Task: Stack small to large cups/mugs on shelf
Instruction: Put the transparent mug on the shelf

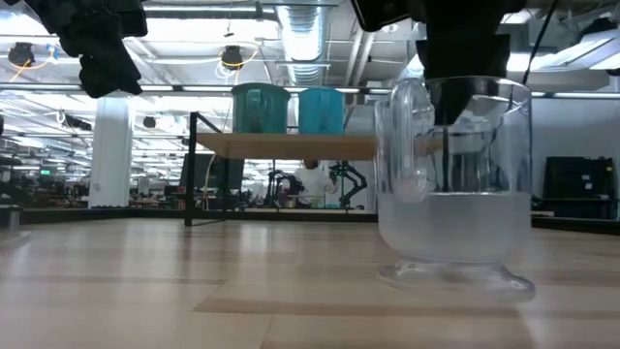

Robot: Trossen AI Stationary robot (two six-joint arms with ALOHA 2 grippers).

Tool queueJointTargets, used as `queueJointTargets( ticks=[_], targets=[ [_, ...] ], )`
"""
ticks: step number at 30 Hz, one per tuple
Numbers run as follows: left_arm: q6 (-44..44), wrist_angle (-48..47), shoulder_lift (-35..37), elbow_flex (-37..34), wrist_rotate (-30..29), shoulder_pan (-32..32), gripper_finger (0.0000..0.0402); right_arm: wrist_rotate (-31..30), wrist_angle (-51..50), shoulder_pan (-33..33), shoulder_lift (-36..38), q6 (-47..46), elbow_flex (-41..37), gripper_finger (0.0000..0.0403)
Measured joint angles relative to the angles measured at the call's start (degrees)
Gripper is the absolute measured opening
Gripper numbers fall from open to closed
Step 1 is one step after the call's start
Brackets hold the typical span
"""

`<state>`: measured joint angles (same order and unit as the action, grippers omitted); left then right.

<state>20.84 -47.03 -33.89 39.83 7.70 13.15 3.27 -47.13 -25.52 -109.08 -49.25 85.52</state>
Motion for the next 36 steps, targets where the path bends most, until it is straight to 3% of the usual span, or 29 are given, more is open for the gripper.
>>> queueJointTargets(
  ticks=[36],
  targets=[
    [0.00, 0.15, 0.02, 0.00, -0.55, 0.00, 0.0114, 2.75, -1.66, 0.13, 0.02, 3.06, -0.13, 0.0118]
  ],
)
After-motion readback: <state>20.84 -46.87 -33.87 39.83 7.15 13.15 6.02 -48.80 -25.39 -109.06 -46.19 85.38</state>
